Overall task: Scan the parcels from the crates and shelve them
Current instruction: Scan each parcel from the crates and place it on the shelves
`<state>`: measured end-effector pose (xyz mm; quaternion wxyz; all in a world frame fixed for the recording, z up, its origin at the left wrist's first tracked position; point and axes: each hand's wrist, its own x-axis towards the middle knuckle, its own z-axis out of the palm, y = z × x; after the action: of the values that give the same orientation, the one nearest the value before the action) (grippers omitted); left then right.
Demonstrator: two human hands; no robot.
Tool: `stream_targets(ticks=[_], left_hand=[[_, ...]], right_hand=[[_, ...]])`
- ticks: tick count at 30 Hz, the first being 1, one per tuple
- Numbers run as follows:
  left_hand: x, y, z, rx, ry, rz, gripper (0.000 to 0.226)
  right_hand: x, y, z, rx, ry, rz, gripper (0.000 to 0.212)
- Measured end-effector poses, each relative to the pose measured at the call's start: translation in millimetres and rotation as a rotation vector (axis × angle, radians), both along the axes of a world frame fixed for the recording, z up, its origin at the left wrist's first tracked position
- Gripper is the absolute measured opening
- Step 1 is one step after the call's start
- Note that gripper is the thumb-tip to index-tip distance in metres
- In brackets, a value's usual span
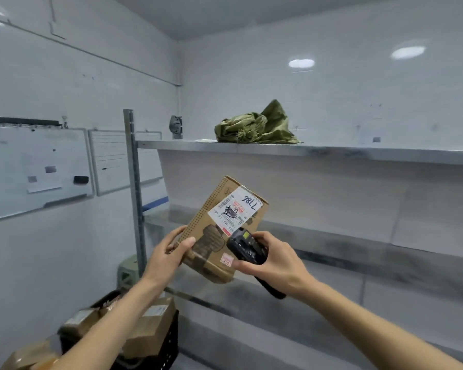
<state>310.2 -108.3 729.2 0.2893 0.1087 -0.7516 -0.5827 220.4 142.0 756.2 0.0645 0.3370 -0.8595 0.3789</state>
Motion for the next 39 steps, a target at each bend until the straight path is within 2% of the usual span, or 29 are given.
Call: stream_targets(ticks=[4, 10, 15, 19, 26, 33, 39], left_hand=[[-26, 48, 7, -0.031, 0.040, -0.032, 0.041], [-51, 96, 8, -0.084, 0.069, -0.071, 0.043], [-64, 124, 19, -0.138, 0.095, -0.128, 0.057], [-71, 132, 27, -0.184, 0.094, -0.144, 0.065], [-73, 134, 35, -0.203, 0.088, -0.149, 0.054], [-73, 123, 32, -0.179, 0.074, -0.173, 0.064], [-73, 104, 28, -0.124, 0.062, -0.153, 0.053]], right_hand=[[-7, 62, 20, 0.123, 0.078, -0.138, 0.083], [-15, 140, 43, 0.247, 0.165, -0.332, 0.074], [-23, 174, 62, 0.335, 0.173, -0.442, 0.078], [-26, 184, 68, 0.387, 0.200, -0.497, 0.080], [-26, 186, 70, 0.457, 0.220, -0.551, 0.080], [-20, 176, 73, 0.448, 0.236, -0.551, 0.081], [-12, 156, 71, 0.360, 0.123, -0.471, 0.088]])
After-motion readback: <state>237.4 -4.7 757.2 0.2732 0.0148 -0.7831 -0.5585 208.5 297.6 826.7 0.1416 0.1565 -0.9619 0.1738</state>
